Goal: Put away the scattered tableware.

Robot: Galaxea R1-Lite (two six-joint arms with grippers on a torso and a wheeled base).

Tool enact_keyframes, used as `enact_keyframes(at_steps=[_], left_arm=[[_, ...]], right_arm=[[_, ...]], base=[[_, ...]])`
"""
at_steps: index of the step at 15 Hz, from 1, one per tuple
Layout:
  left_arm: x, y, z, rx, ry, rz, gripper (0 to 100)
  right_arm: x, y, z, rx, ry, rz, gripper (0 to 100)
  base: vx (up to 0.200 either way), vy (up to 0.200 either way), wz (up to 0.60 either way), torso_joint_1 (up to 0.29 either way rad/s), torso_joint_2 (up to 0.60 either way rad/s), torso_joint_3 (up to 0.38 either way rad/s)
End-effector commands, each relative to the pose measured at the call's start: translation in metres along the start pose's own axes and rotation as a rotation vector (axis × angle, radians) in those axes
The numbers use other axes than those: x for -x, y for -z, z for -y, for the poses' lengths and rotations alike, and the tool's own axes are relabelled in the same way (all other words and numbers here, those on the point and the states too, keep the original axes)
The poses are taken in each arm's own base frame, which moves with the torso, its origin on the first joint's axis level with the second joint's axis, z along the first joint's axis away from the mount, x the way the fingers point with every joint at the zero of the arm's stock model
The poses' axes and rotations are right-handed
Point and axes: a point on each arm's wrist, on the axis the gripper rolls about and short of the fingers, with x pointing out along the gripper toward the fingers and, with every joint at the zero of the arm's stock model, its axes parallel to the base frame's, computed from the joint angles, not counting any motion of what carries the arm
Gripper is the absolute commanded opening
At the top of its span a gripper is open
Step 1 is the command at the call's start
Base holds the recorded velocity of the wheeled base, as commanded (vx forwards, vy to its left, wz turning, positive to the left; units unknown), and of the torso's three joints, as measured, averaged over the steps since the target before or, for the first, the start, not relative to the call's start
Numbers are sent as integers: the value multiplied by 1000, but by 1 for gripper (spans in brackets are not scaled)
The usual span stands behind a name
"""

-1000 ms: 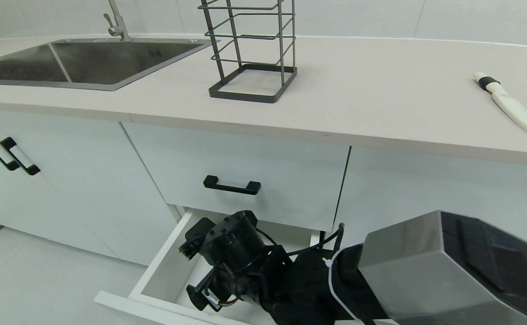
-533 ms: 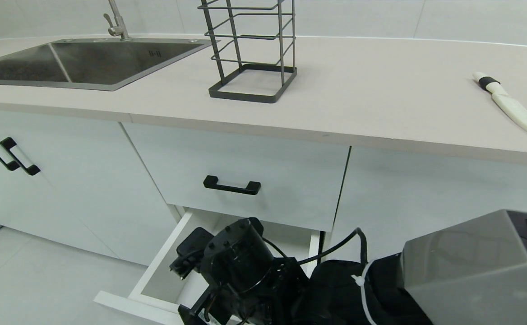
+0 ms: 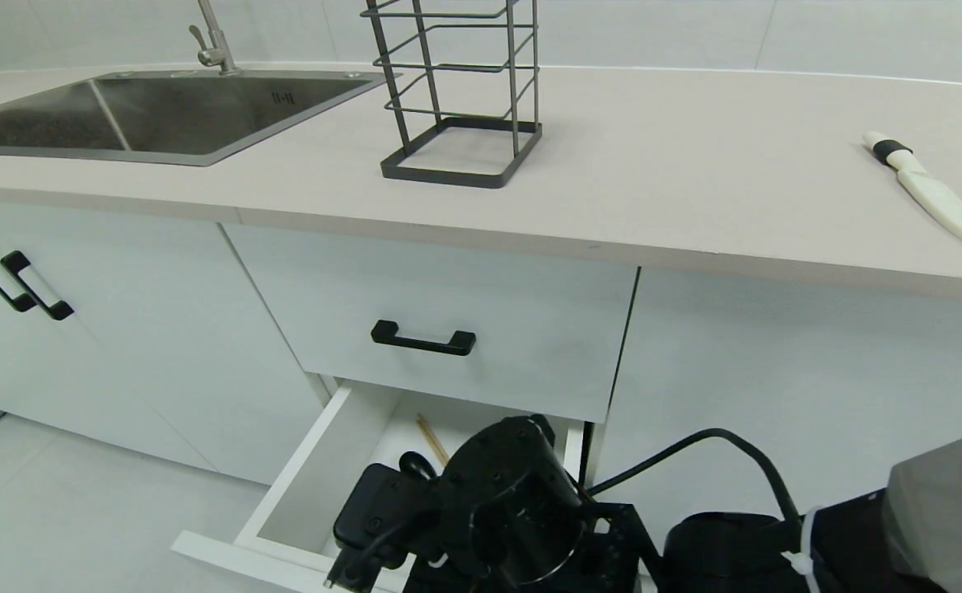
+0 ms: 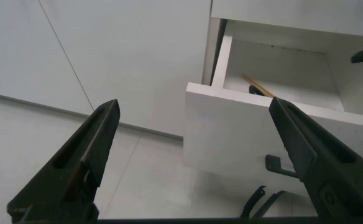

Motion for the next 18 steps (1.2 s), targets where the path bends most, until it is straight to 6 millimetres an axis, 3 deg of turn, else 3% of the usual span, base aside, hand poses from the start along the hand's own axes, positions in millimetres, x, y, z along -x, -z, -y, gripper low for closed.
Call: enact_keyframes(at_steps=[1, 4, 7, 12, 15, 16, 18], left_arm=[[0, 0, 0, 1, -1, 0, 100], [0, 0, 0, 1, -1, 0, 100], [0, 0, 0, 1, -1, 0, 100], [0, 0, 0, 1, -1, 0, 100], [0, 0, 0, 1, -1, 0, 100], [0, 0, 0, 1, -1, 0, 100], [0, 0, 0, 1, -1, 0, 100]], right_arm=[[27, 1, 4, 14, 8, 21, 100], [72, 23, 13, 74, -16, 32, 100], [117, 37, 4, 47, -9, 124, 100], [170, 51, 15, 23, 44, 178, 100], [219, 83, 22, -19, 126, 158, 100], [249, 101, 15, -40, 159, 150, 100], [288, 106, 10, -35, 302, 219, 100]], base=[[0, 0, 0, 0, 0, 0], [0, 0, 0, 0, 0, 0], [0, 0, 0, 0, 0, 0], [0, 0, 0, 0, 0, 0], [0, 0, 0, 0, 0, 0], [0, 0, 0, 0, 0, 0], [0, 0, 0, 0, 0, 0]])
